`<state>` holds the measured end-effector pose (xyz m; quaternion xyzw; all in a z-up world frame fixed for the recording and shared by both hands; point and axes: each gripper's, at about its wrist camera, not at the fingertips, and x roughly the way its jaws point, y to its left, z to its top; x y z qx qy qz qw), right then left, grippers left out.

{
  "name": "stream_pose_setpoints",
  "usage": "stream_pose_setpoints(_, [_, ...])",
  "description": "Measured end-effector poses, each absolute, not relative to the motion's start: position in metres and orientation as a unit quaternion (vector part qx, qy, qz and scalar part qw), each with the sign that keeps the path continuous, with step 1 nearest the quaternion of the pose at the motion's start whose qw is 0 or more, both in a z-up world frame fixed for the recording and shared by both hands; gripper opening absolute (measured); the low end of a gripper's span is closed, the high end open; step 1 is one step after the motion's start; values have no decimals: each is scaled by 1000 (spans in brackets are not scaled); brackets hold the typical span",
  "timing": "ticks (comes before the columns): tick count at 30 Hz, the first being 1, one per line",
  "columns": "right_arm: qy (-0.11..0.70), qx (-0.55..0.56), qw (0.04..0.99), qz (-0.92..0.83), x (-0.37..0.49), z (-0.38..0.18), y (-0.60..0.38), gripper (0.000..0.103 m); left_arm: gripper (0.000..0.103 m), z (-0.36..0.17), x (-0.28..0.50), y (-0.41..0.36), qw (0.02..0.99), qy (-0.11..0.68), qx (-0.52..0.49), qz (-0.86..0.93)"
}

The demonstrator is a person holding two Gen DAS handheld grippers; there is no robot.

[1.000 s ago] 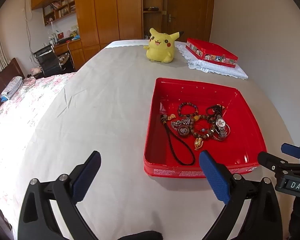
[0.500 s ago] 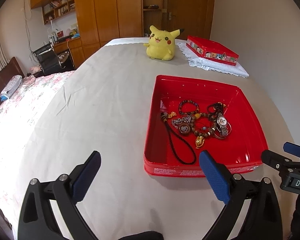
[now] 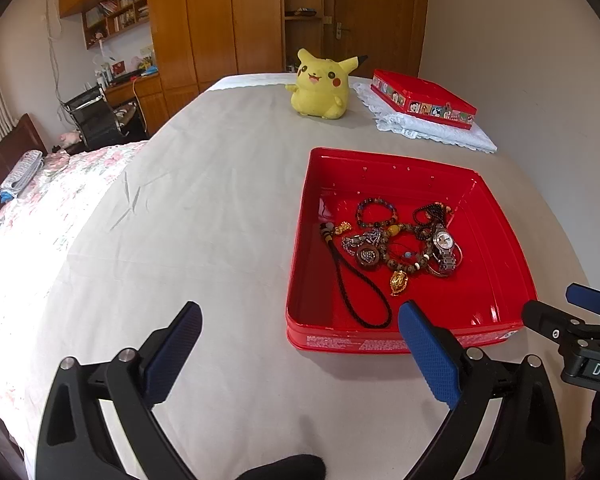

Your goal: Organize jewelry

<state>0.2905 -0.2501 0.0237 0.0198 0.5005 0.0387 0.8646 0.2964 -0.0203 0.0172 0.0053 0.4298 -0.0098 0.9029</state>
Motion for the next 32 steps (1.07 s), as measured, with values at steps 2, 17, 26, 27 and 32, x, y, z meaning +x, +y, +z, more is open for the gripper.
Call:
stream_pose_setpoints(2, [500,20,865,39,291,23,-250,93,99,17,296,-20,903,430,6,-11])
stream_pose_setpoints(17, [500,19,865,39,291,24,-250,93,99,15,298,-21,900,435,3,-18])
stream_pose_setpoints(26, [500,20,865,39,291,24,-250,93,99,16,297,-21,901,434,2,-22])
stream_pose_setpoints(27, [500,19,865,39,291,24,-250,93,99,17,296,-21,901,434,3,-21])
stream_pose_setpoints(32, [500,20,865,39,291,24,-250,93,99,17,296,-21,901,433,4,-19])
